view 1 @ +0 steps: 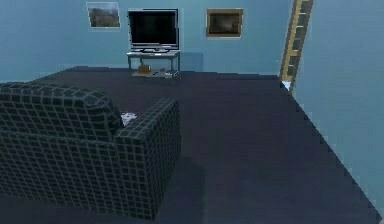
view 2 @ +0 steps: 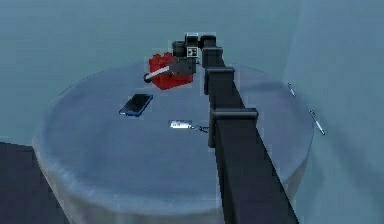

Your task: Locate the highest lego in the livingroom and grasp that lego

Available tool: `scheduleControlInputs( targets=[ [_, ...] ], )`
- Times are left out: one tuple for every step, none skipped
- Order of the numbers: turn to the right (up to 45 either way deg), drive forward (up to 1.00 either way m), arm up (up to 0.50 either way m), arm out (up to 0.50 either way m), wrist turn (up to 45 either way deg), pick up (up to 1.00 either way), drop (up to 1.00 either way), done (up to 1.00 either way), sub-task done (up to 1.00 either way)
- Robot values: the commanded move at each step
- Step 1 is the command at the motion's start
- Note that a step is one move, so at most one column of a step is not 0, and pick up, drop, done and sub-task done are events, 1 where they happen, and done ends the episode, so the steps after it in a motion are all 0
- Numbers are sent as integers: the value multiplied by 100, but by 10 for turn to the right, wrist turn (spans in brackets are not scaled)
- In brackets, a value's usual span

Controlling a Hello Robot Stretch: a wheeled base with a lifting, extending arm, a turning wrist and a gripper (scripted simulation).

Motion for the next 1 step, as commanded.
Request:
scheduleControlInputs(
  targets=[
    [0,0,0,0,0,0,0,100,0]
  ],
)
